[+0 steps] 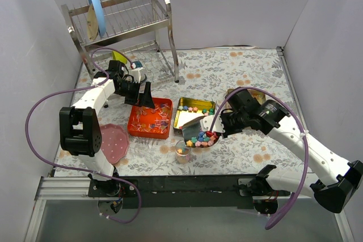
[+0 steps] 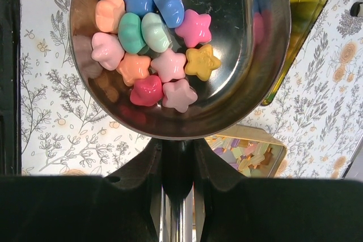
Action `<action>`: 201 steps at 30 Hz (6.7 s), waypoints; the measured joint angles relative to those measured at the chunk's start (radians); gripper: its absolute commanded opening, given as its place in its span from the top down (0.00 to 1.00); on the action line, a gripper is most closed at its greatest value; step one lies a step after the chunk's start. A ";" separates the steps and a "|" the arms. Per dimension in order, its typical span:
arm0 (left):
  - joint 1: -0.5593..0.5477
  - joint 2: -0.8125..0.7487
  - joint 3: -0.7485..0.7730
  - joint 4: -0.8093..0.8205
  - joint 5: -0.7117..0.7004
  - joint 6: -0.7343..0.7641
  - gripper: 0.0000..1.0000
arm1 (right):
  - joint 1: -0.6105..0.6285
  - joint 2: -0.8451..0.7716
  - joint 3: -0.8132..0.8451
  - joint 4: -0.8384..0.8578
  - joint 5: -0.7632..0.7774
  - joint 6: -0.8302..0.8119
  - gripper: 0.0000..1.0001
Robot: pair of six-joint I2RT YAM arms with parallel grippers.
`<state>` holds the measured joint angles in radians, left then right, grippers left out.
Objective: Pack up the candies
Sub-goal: Place the fake candies in the packing bottle, then place the spatula at the center of the board, then pick up the bottle lid at the center of the board.
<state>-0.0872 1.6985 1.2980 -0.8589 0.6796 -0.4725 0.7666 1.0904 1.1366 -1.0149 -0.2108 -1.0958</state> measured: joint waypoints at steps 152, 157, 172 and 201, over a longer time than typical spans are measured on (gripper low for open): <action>-0.013 -0.204 -0.182 0.090 -0.187 0.264 0.02 | -0.914 0.554 0.323 0.337 -0.027 0.728 0.02; -0.013 -0.332 -0.239 -0.048 -0.119 0.428 0.02 | -0.743 0.467 0.330 0.330 -0.106 0.719 0.02; -0.013 -0.682 -0.523 -0.253 -0.140 0.641 0.02 | -0.654 0.357 0.379 0.170 -0.320 0.750 0.02; -0.187 -0.568 -0.763 0.203 -0.288 0.568 0.07 | -0.644 0.316 0.322 0.203 -0.346 0.771 0.02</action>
<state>-0.2737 1.1305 0.5354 -0.6556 0.3916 0.0956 0.1230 1.4063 1.4582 -0.8120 -0.5568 -0.3252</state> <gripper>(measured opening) 0.956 0.982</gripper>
